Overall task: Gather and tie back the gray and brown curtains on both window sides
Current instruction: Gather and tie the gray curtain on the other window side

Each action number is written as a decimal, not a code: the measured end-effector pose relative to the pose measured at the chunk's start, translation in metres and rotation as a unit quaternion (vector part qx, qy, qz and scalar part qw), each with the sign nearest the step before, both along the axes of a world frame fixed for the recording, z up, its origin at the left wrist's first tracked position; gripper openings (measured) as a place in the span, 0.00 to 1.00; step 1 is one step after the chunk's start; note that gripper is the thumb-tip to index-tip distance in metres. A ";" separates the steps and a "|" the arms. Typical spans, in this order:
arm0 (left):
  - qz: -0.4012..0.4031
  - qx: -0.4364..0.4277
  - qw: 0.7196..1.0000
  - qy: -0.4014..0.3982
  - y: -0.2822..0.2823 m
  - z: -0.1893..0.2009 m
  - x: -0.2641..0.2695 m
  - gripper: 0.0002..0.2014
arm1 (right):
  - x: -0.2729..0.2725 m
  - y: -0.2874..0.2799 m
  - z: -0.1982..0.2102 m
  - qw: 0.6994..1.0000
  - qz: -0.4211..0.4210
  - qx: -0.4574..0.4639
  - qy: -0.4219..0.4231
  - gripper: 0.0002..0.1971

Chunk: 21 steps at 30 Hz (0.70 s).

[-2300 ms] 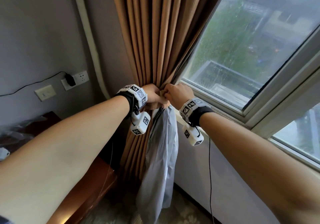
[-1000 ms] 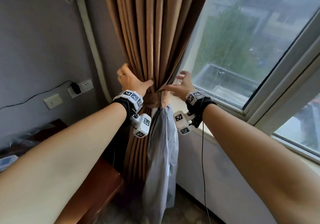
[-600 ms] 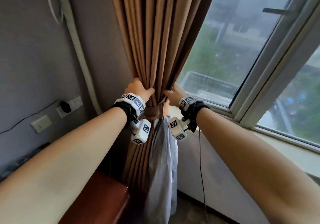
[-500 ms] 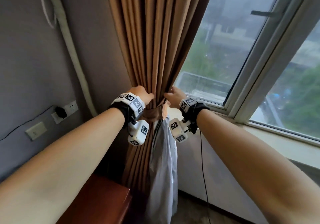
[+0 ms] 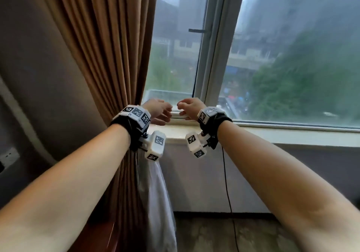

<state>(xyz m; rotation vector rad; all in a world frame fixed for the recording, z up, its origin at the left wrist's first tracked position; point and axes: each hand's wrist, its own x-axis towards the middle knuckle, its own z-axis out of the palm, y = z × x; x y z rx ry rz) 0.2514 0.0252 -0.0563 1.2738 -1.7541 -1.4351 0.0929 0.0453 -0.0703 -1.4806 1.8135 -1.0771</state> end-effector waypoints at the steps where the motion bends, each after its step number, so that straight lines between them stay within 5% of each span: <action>1: -0.011 0.006 1.000 0.010 0.010 0.005 -0.016 0.08 | -0.018 0.013 0.002 1.000 -0.014 -0.007 -0.001 0.12; 14: -0.152 -0.002 0.983 0.101 0.163 0.038 -0.289 0.09 | -0.287 0.239 0.024 0.971 -0.236 -0.040 0.009 0.09; 21: -0.246 -0.002 0.963 0.110 0.203 0.052 -0.436 0.11 | -0.416 0.306 0.036 0.929 -0.366 -0.053 0.012 0.13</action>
